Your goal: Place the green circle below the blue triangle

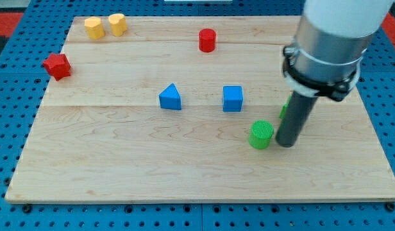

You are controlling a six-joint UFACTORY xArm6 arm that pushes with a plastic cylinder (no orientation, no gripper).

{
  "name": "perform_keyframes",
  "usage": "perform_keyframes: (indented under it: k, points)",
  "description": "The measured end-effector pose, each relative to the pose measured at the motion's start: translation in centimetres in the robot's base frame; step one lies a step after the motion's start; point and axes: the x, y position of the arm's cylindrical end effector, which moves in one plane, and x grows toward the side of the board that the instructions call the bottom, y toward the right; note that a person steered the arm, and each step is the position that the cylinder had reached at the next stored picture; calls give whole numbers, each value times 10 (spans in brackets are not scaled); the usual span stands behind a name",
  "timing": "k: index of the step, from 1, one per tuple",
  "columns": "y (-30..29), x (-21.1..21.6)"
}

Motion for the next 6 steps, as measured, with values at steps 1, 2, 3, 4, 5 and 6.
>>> perform_keyframes:
  k: [1,2,3,4,5,6]
  points:
    - [-69,1]
    - [-39,-14]
    - [-25,-42]
    - [-85,-44]
    - [-147,-34]
    - [-171,-21]
